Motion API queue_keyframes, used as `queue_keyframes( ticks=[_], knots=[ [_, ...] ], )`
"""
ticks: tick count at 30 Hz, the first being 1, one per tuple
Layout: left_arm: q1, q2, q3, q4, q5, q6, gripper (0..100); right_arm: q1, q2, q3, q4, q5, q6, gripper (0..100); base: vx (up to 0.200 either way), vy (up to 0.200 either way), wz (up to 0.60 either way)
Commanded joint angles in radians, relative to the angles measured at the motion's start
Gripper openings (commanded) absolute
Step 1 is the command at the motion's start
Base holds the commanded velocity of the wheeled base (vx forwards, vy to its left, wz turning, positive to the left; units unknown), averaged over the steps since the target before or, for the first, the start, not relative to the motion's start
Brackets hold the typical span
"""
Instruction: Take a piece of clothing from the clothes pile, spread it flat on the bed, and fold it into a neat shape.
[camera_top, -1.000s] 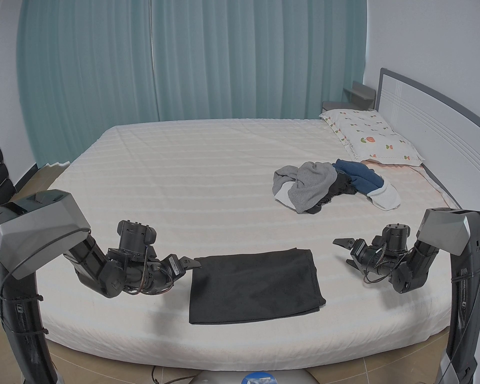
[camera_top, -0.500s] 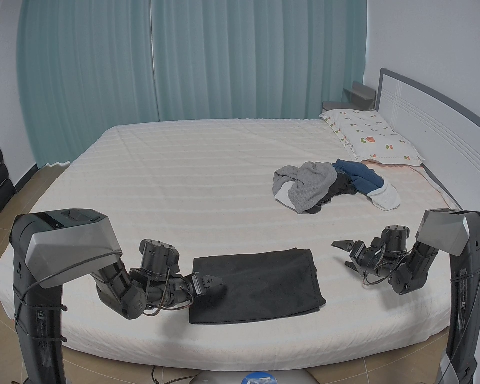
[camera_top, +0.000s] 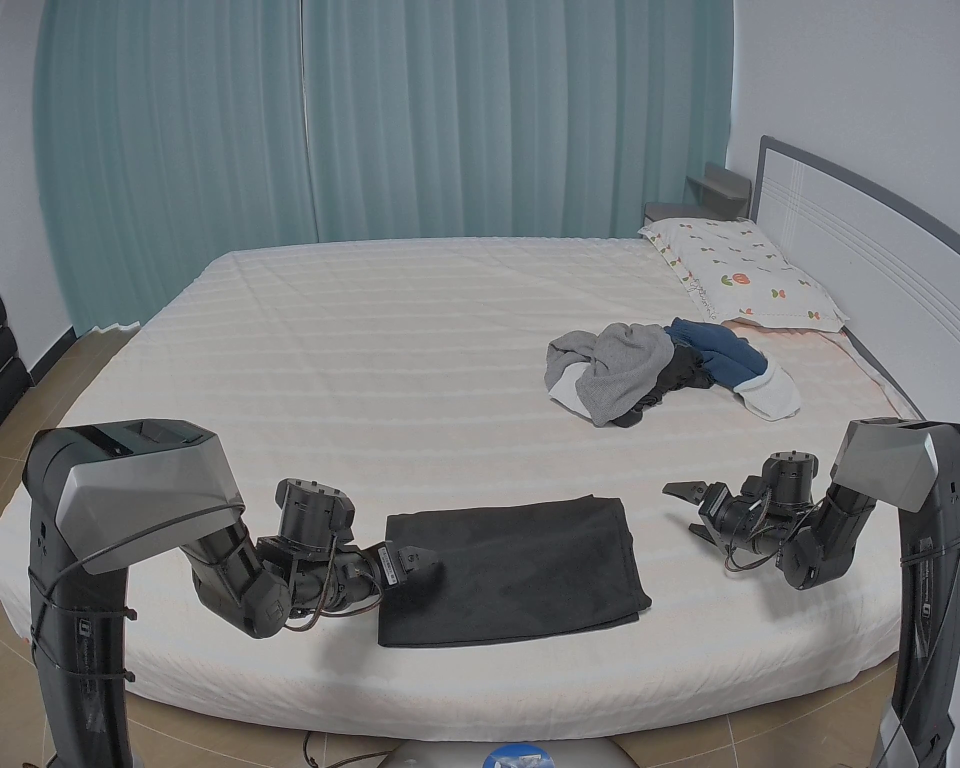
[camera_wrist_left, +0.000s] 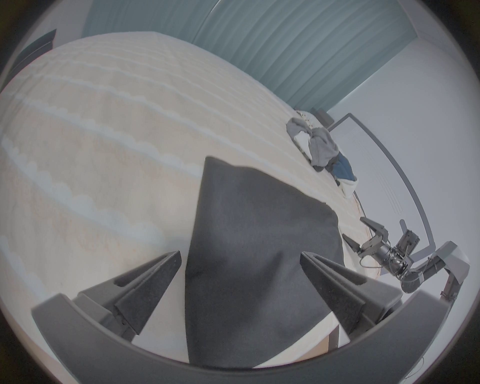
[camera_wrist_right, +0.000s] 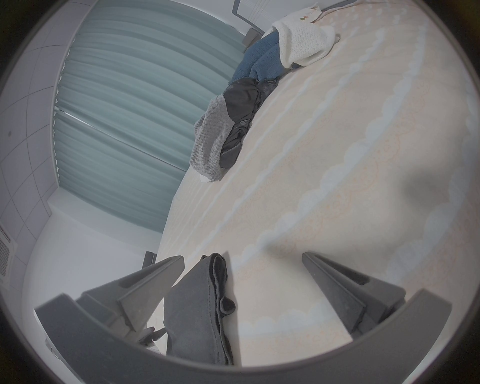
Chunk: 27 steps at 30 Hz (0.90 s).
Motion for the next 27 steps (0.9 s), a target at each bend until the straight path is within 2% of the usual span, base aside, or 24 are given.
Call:
queue_keyframes(
  ticks=[1,6,22,23,27],
  knots=[
    [0.003,0.011,-0.001,-0.013,0.004,0.004,100,0.001,0.003,0.000,0.000,0.000,0.001,100,0.000,0.000,0.00],
    [-0.006,0.055,-0.001,-0.076,0.006,0.031,100,0.006,0.003,0.000,0.000,0.000,-0.001,100,0.000,0.000,0.00],
    [-0.001,0.087,-0.020,-0.127,0.006,0.022,100,0.007,0.005,0.000,0.000,-0.001,-0.001,100,0.000,0.000,0.00],
    [-0.001,0.087,-0.020,-0.127,0.006,0.022,0,0.007,0.005,0.002,0.000,-0.001,-0.001,100,0.000,0.000,0.00],
    [-0.001,0.086,-0.020,-0.127,0.007,0.022,0,0.007,0.003,0.002,0.000,-0.001,-0.001,100,0.000,0.000,0.00]
  ],
)
